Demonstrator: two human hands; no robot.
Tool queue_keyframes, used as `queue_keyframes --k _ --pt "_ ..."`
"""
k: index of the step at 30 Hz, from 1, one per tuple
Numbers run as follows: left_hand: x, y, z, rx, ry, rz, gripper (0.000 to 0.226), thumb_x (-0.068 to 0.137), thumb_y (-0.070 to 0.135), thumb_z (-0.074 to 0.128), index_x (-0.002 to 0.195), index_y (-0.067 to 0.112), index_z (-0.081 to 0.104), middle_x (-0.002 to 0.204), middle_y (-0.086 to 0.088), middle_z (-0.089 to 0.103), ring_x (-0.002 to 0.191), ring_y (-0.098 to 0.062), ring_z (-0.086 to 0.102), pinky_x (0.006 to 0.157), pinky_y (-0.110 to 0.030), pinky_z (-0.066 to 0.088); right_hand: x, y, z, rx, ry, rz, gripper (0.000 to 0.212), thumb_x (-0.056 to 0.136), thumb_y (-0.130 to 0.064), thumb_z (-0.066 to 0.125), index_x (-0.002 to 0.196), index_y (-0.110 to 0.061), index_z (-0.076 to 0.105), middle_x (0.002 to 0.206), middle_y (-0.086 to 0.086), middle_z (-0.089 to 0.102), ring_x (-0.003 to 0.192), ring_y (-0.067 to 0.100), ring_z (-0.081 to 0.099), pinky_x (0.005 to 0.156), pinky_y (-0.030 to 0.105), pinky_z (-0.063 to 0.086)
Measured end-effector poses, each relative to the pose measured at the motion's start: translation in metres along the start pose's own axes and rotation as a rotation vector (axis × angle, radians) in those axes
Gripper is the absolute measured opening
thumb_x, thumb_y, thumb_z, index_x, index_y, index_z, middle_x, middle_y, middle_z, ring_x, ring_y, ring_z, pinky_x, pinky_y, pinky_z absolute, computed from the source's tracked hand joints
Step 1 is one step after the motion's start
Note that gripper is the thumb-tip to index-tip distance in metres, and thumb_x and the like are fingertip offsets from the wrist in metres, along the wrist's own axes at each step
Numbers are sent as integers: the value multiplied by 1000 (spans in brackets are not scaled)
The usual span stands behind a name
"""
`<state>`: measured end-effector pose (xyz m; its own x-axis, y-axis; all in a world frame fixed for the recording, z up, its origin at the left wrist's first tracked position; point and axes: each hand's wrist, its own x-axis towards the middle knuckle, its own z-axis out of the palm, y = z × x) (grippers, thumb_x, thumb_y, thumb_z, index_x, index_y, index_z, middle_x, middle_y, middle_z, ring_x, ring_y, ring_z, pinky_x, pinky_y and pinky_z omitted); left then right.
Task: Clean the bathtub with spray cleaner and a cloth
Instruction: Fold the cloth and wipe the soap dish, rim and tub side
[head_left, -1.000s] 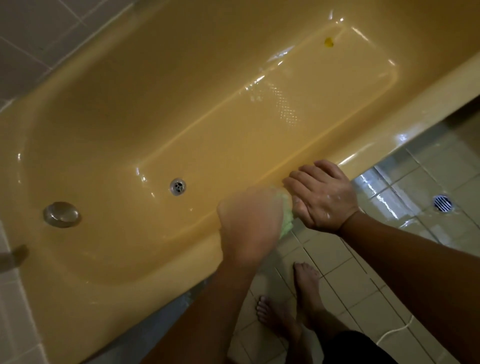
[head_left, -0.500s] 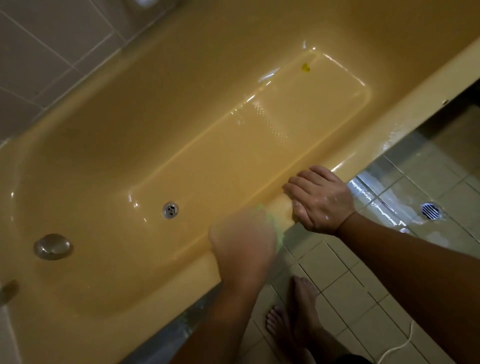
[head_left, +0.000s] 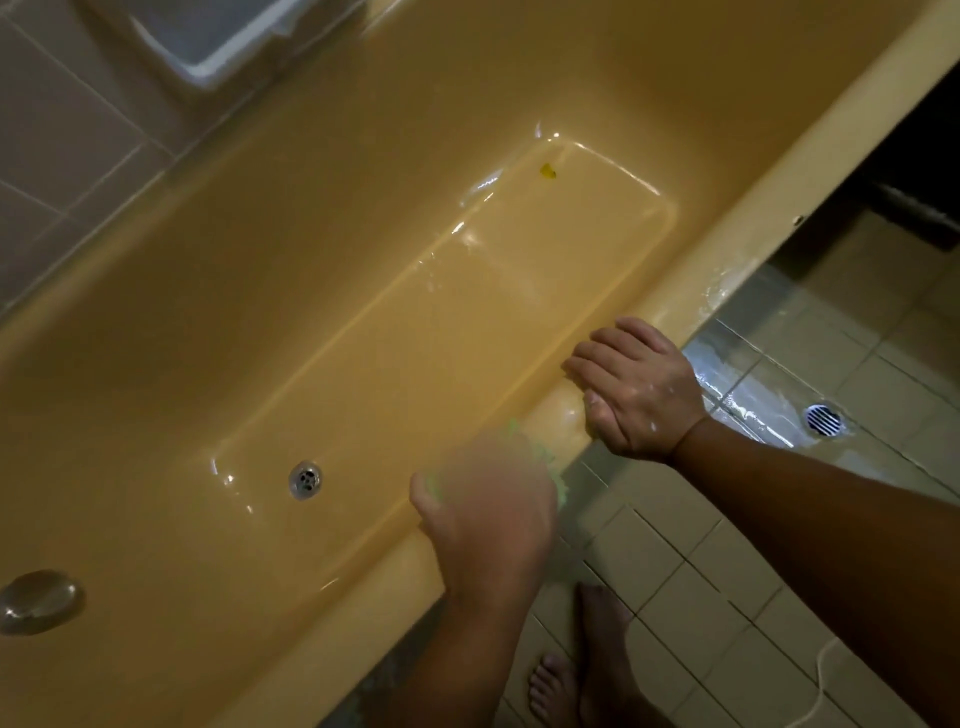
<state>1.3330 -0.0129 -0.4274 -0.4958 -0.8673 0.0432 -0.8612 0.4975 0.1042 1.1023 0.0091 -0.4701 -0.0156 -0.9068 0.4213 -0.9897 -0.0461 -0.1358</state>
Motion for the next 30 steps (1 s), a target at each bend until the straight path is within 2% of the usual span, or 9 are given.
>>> queue_keyframes --k 5,8,14,19,22,26,30 --pt "47 42 8 -25 -34 156 34 96 47 44 116 28 64 114 -2 64 98 -27 57 95 -55 38 -1 15 2 -8 -17 -5 45 97 -29 36 111 -8 73 109 11 71 104 36 65 110 50 42" --pt "66 56 12 -71 -56 181 34 97 48 41 119 31 62 117 2 62 101 -24 57 94 -51 37 -3 26 1 -25 -29 2 45 98 -28 35 113 -7 72 111 12 70 106 36 64 112 51 40" --pt "24 35 9 -10 -10 84 37 97 47 46 125 30 64 126 0 63 108 -24 57 99 -56 37 -3 61 1 -28 17 30 46 96 -29 35 113 -9 73 112 10 71 108 35 64 114 49 39" --pt "97 92 22 -121 -59 94 31 97 46 41 110 28 63 105 2 64 94 -26 58 85 -48 38 -1 123 -8 -55 -17 22 51 97 -31 32 119 -9 73 116 13 72 113 36 64 113 52 40" --pt "109 113 25 -81 -59 78 33 100 47 39 112 28 62 107 2 64 95 -25 58 88 -48 39 1 142 -11 -52 -5 19 51 98 -31 32 118 -8 73 116 14 72 112 36 64 113 52 40" --pt "68 111 18 17 39 -10 32 99 46 48 120 29 64 121 0 65 103 -24 59 97 -53 38 -1 152 -10 -15 42 19 50 97 -30 34 117 -8 74 116 12 72 113 36 65 112 54 41" --pt "118 156 25 -77 1 6 29 97 46 46 112 28 65 109 0 65 97 -26 59 90 -50 39 -1 164 -9 1 38 -4 50 98 -29 35 122 -7 73 123 12 71 123 37 63 115 55 38"
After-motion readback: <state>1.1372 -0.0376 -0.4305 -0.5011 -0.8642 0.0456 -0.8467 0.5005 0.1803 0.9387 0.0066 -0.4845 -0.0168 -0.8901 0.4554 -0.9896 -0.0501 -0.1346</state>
